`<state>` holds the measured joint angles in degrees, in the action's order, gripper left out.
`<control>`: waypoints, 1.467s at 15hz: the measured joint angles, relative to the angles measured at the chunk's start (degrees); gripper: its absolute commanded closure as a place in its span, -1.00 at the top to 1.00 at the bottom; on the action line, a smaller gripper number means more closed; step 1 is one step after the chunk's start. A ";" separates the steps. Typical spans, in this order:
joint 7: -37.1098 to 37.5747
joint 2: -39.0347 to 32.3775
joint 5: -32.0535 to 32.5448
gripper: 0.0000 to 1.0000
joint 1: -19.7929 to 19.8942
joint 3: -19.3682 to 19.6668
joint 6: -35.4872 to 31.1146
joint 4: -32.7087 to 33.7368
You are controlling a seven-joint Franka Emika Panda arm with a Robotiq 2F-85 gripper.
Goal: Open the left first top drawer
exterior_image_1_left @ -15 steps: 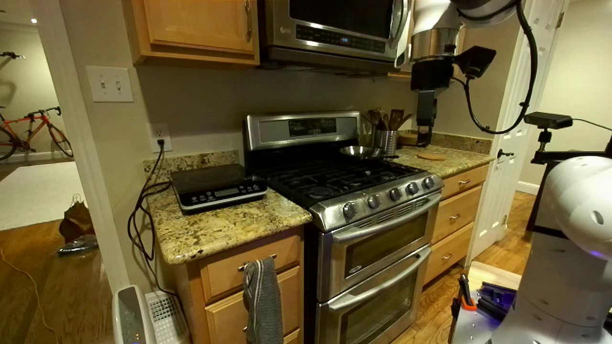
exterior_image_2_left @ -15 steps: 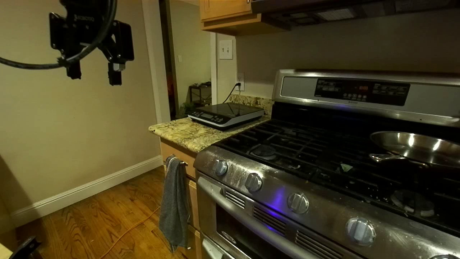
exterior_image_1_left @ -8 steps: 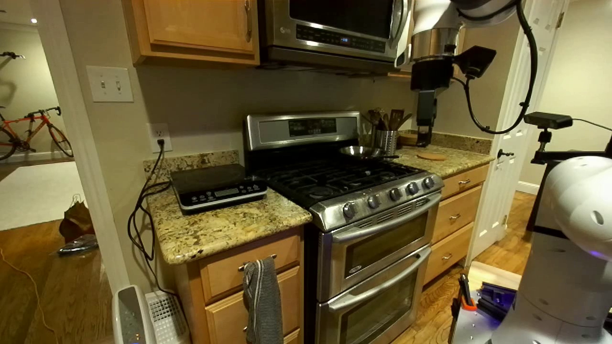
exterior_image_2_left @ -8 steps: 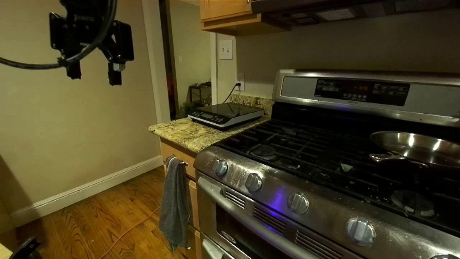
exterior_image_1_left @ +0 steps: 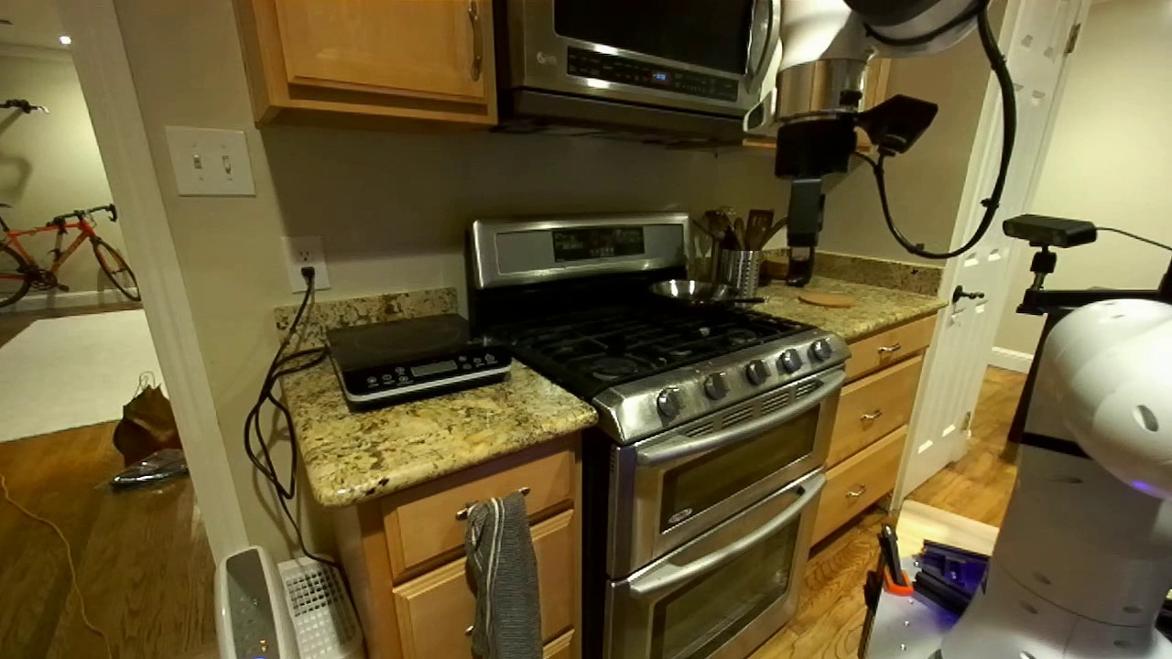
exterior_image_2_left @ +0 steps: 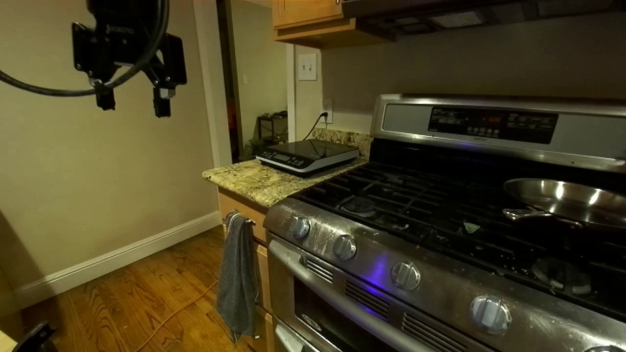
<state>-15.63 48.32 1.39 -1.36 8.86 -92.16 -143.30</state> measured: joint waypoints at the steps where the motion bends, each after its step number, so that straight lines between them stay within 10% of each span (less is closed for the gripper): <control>1: -0.31 -1.01 0.00 1.00 -0.47 -0.60 -1.89 -0.31; 10: -1.48 -10.74 0.00 1.00 -7.52 -9.56 -23.52 -7.45; 22: -0.91 -15.27 0.04 1.00 -8.21 -10.81 -27.14 -7.99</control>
<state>-16.54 33.05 1.44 -9.57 -1.95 -119.30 -151.29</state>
